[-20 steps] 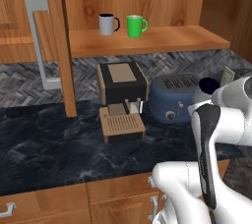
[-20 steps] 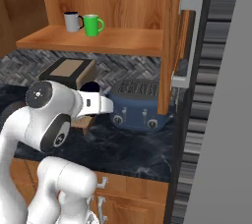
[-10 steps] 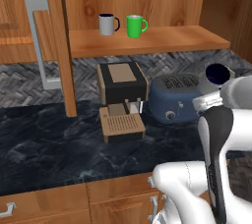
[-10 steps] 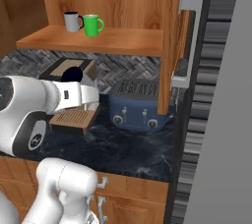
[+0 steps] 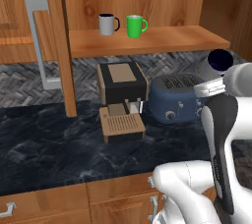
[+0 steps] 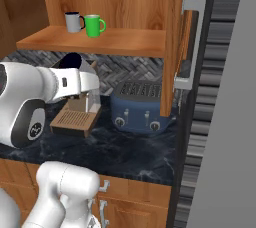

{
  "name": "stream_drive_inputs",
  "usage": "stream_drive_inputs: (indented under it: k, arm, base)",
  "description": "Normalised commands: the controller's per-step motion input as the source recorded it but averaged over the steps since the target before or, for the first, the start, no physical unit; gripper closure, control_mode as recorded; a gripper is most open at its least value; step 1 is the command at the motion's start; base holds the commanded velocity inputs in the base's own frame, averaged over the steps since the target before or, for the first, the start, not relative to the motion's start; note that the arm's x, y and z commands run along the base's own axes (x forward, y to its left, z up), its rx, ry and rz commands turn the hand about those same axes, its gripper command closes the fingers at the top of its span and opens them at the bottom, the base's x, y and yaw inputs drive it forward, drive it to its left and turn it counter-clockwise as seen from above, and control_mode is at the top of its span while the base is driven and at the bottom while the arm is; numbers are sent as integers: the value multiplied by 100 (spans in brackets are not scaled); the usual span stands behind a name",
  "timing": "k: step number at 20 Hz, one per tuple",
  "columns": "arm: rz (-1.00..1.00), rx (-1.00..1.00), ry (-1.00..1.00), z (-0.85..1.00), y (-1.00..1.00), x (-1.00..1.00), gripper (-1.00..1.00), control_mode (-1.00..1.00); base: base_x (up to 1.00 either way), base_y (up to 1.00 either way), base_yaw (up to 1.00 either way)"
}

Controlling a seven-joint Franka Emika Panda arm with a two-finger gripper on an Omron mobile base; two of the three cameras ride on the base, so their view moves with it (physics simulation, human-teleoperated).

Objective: Pick the mug on the counter and place it in the cabinet with the handle facing the right, like the mugs already inside.

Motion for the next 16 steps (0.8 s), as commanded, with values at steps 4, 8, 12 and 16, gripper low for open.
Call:
stream_drive_inputs:
  k: [4, 8, 12, 16]
  arm:
    - [0, 0, 0, 16, 0, 14, 100, -100]
    - [0, 0, 1, 12, 2, 8, 100, -100]
    - [0, 0, 6, 1, 0, 13, 100, -100]
    - [0, 0, 8, 7, 0, 11, 100, -100]
  base:
    - [0, 0, 0]
    - [0, 0, 0]
    - [0, 0, 0]
    - [0, 0, 0]
